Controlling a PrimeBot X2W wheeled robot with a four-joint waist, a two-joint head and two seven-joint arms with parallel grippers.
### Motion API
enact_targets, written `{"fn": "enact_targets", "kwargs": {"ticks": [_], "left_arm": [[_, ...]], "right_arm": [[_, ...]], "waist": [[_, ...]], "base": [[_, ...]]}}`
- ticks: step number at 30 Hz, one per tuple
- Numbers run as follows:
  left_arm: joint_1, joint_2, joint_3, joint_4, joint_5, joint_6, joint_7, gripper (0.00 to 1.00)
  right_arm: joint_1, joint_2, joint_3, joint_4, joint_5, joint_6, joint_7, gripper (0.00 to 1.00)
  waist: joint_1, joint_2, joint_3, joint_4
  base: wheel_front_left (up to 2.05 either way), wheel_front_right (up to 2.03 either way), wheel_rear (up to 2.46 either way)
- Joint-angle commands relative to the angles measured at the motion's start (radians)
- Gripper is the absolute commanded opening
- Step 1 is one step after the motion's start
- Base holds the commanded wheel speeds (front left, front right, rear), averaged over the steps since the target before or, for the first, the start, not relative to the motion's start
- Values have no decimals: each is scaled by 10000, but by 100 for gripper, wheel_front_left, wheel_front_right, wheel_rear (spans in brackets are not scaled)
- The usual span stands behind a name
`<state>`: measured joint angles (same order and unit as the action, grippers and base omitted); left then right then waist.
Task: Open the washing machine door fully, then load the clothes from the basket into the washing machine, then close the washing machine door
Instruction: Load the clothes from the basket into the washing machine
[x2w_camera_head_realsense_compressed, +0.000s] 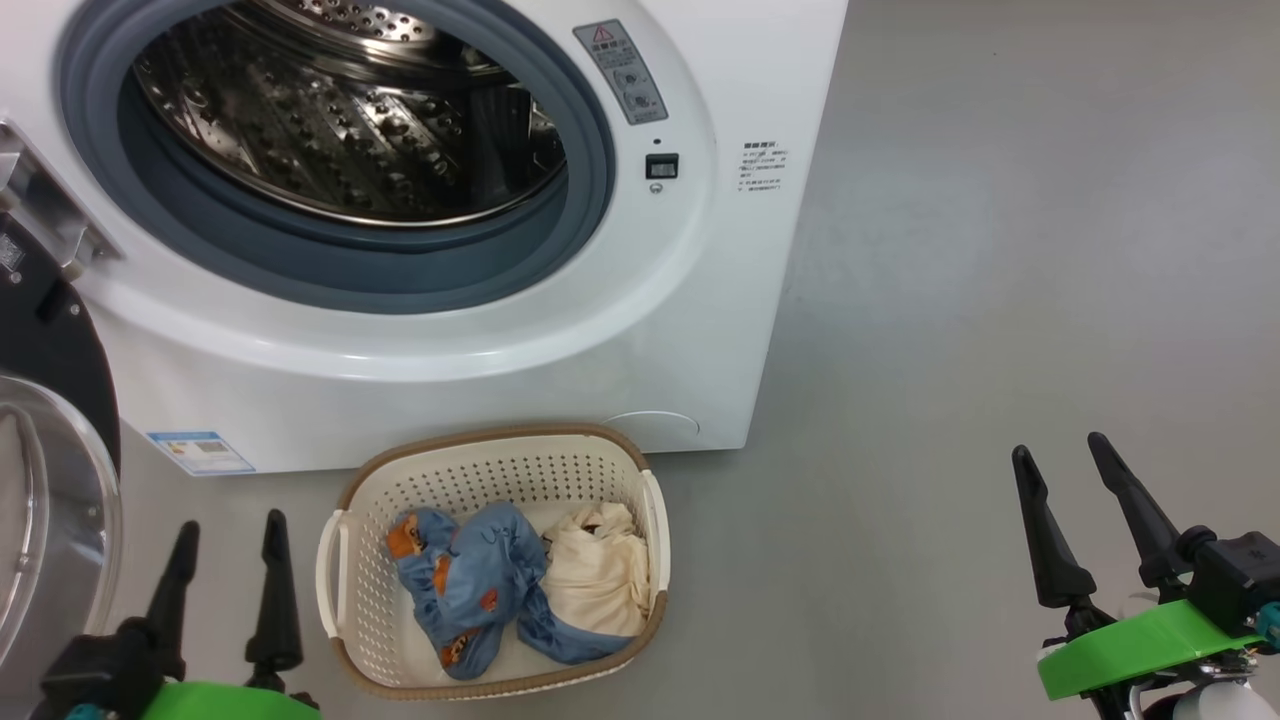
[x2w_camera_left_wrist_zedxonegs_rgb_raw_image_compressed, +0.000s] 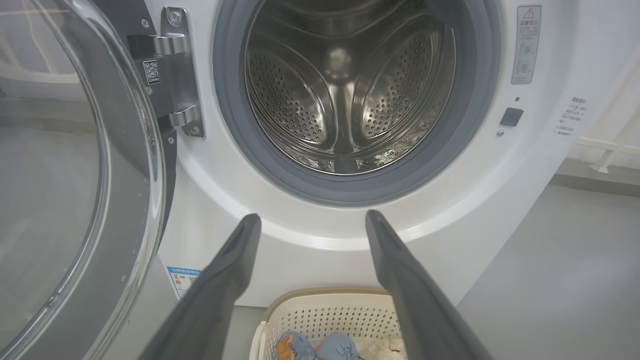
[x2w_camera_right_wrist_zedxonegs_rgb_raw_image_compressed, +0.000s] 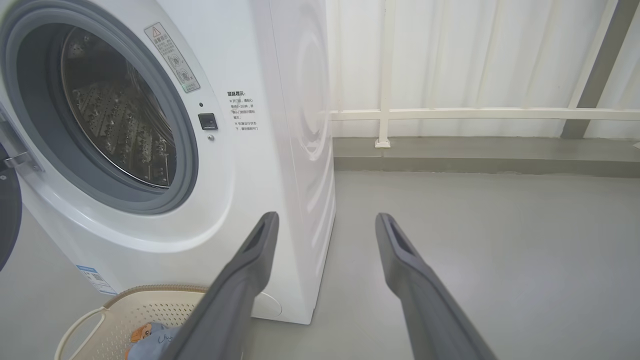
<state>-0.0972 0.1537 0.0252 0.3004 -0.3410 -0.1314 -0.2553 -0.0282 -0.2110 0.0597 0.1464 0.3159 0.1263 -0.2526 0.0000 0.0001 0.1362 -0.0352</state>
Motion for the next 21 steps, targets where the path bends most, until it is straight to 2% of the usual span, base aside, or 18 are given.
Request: {"fn": "enact_targets", "kwargs": {"ticks": [1, 12, 21], "left_arm": [[-189, 106, 284, -123, 87, 8, -65, 100], [-443, -212, -506, 1179, 126, 8, -65, 100], [-1497, -391, -795, 2709, 154, 8, -65, 100]], "right_arm": [[-103, -84, 138, -260, -57, 44, -92, 100], [-361, 98, 222, -329, -107, 44, -92, 100], [-756, 361, 320, -379, -180, 44, -92, 100]], "waist": [[0, -1, 11, 5], [0, -1, 538, -83], [0, -1, 1416, -344]], "base": [[0, 0, 0], [0, 0, 0], [0, 0, 0]]}}
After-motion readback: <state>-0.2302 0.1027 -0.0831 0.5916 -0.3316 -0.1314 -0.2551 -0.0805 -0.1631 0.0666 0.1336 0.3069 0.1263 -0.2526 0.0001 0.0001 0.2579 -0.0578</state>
